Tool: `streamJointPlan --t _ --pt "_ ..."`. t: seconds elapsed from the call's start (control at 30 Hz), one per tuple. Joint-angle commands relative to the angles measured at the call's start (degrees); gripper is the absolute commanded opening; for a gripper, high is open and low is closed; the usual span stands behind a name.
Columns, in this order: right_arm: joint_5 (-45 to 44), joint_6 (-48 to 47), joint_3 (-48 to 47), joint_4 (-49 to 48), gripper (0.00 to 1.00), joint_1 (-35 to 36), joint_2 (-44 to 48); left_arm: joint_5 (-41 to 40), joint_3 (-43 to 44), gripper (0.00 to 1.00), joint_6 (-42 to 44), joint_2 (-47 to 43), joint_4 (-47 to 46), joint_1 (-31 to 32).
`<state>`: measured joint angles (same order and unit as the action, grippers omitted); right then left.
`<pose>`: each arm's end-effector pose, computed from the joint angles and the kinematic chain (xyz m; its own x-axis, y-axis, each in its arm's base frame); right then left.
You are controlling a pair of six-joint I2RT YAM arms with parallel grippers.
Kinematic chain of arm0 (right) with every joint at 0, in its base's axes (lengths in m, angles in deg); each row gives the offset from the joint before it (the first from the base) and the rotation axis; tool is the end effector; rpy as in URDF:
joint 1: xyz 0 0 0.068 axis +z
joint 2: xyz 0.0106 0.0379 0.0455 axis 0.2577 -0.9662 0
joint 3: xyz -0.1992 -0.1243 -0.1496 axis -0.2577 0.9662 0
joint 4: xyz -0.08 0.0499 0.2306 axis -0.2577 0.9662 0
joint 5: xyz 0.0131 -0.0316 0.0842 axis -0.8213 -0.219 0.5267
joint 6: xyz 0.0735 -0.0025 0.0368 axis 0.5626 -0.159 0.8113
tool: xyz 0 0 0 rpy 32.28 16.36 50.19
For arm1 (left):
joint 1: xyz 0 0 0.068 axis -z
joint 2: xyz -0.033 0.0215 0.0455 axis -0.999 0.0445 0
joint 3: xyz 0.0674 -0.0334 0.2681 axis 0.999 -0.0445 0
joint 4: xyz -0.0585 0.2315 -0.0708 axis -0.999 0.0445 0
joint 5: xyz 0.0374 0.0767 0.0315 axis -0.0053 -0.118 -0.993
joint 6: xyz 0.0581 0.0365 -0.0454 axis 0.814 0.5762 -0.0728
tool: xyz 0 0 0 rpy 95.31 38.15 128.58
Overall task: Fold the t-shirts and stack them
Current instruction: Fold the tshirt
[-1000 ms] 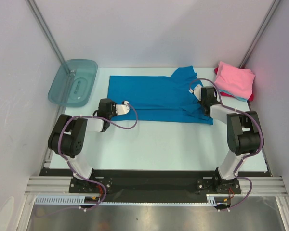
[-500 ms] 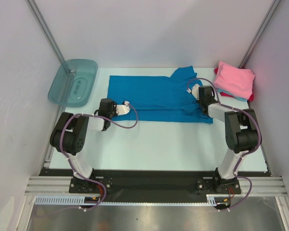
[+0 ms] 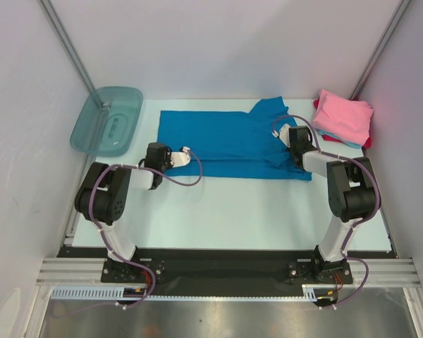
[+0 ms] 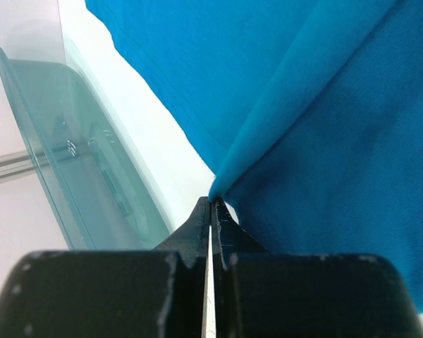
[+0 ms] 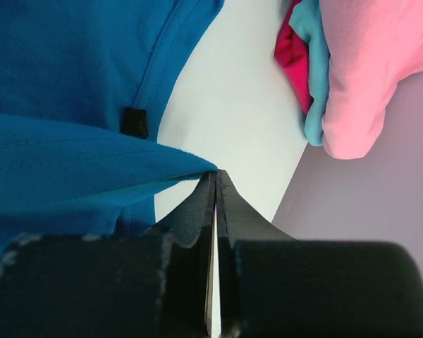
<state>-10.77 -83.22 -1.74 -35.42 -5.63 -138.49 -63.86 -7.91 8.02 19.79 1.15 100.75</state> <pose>0.3943 0.0304 0.1569 -0.5995 -0.7596 -0.2522 -0.3665 0.5407 -0.7572 0.3624 -0.0706 0.1232 -0.1824 0.9552 -0.2332 0.5404 0.2955 0.7878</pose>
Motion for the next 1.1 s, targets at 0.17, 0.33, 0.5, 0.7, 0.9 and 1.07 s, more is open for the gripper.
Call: streamJointPlan --t 0.17,0.33,0.5,0.7,0.9,1.07 --pt "-1.8 -0.8 -3.0 -2.3 0.00 0.5 -1.3 -0.9 3.0 0.00 0.6 1.2 -0.3 -1.0" --pt "-1.8 -0.9 -3.2 -2.6 0.00 0.5 -1.6 -1.1 3.7 0.00 0.7 2.1 0.5 -0.9" --pt "-1.8 -0.9 -3.5 -2.6 0.00 0.5 -1.9 -1.1 4.5 0.00 0.6 2.2 1.0 -0.9" --pt "-2.0 -0.9 -3.6 -2.7 0.00 0.6 -2.3 -1.5 4.8 0.00 0.9 3.0 1.4 -0.9" --pt "-2.0 -0.9 -3.7 -2.7 0.00 0.5 -2.5 -2.0 5.4 0.01 0.8 3.7 1.3 -0.9" --pt "-2.1 -0.9 -3.7 -2.7 0.00 0.5 -2.7 -3.1 5.4 0.38 0.5 4.4 -0.1 -0.9"
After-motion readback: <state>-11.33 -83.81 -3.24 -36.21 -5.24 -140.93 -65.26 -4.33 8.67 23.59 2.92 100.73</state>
